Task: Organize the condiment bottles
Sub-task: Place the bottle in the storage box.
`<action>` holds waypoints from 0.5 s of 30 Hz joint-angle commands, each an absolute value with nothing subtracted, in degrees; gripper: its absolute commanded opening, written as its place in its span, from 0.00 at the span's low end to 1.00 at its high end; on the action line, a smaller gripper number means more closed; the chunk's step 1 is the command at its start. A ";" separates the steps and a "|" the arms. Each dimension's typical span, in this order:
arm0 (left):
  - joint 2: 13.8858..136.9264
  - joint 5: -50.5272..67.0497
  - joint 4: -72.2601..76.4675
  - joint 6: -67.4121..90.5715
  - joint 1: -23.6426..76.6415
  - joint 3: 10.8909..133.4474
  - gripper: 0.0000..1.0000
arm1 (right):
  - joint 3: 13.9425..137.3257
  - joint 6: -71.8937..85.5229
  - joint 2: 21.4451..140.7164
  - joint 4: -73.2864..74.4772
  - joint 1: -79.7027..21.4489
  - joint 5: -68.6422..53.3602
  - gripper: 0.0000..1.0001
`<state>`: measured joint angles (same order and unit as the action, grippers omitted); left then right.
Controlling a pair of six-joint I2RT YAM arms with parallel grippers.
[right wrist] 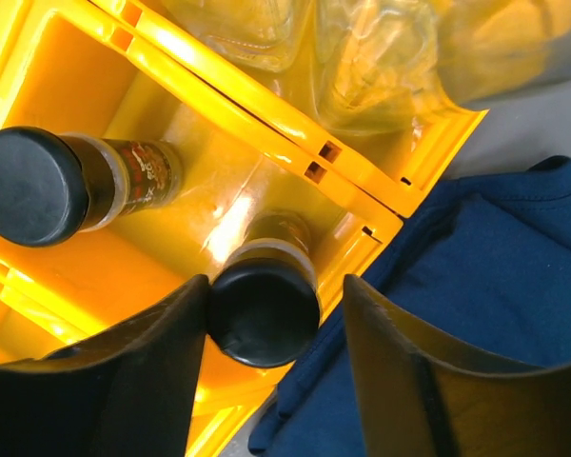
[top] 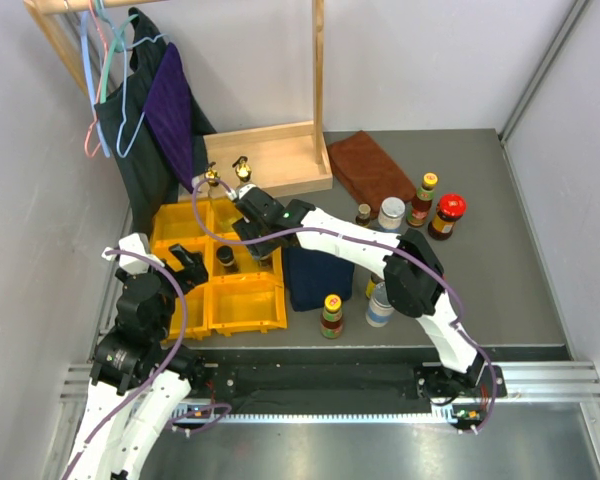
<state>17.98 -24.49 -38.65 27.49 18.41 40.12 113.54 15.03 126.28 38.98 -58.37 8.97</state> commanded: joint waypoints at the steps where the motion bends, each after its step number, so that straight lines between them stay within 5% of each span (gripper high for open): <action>1: 17.67 -24.08 -37.35 26.90 18.19 39.99 0.99 | 114.35 14.59 124.98 37.79 -59.33 10.11 0.62; 15: 17.67 -23.64 -37.27 26.89 18.19 39.99 0.99 | 104.79 15.56 110.93 32.70 -59.33 9.84 0.73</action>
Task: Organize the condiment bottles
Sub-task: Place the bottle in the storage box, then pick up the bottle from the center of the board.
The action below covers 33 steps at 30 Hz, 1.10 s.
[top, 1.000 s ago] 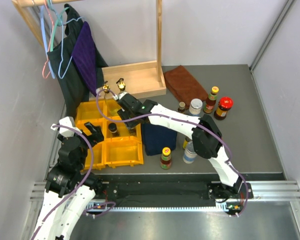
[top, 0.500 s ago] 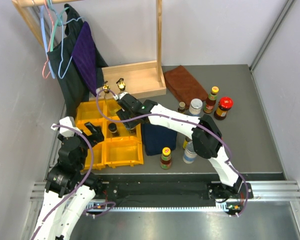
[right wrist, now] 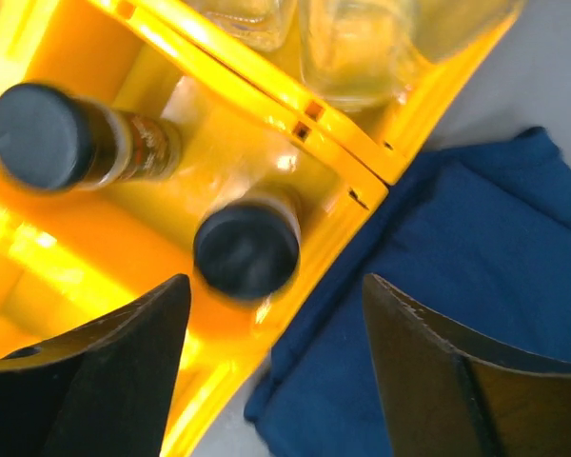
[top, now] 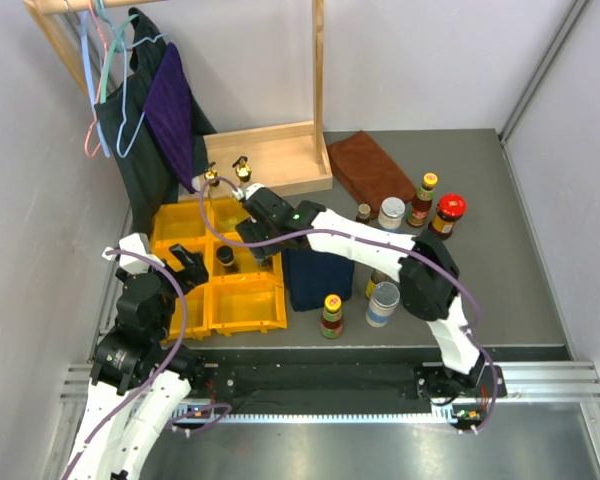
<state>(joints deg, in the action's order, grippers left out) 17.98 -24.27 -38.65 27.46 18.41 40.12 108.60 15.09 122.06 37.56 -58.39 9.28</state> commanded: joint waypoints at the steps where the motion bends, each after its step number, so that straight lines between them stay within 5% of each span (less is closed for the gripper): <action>1: 17.67 -23.56 -37.18 26.72 18.19 39.99 0.99 | 103.46 15.56 107.61 31.91 -59.41 9.93 0.76; 9: 17.75 -23.20 -37.09 26.63 18.19 39.90 0.99 | 94.33 15.73 95.72 31.02 -59.33 15.98 0.99; 26: 18.19 -21.97 -36.30 26.10 18.11 39.55 0.99 | 69.54 24.69 74.36 33.93 -49.40 27.77 0.99; 33: 18.63 -21.97 -36.39 26.02 18.19 39.55 0.99 | 63.29 27.59 72.42 32.09 -45.89 29.62 0.91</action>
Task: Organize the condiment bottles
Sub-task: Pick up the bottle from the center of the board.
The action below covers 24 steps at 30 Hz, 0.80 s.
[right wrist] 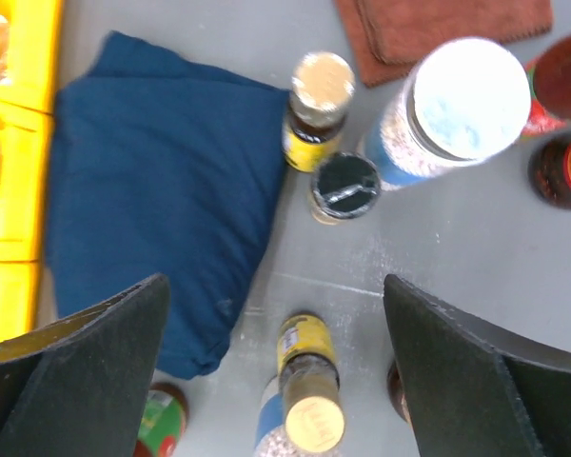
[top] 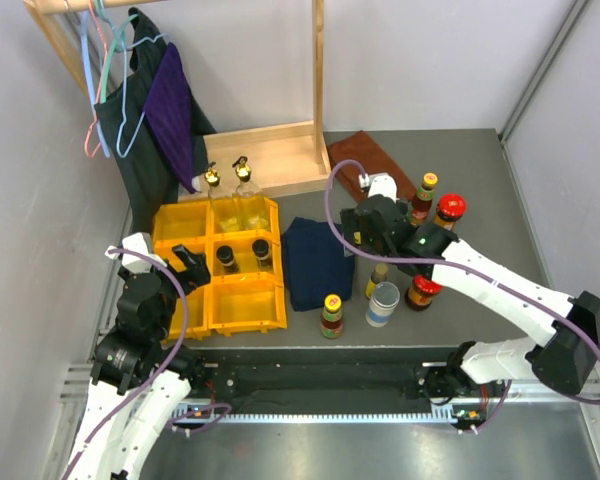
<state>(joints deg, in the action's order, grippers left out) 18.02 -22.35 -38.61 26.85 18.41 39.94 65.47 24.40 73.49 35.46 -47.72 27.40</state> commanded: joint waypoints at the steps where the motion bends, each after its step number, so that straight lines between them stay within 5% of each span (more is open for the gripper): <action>1: 18.63 -21.97 -36.39 26.10 18.19 39.55 0.99 | 62.85 27.95 72.51 31.73 -45.53 29.79 0.90; 13: 19.42 -21.88 -36.47 26.10 18.19 39.55 0.99 | 58.10 29.88 76.72 24.61 -40.08 26.91 0.82; 24: 19.51 -21.80 -36.30 26.02 18.19 39.64 0.99 | 58.71 30.67 83.58 21.18 -38.67 27.50 0.60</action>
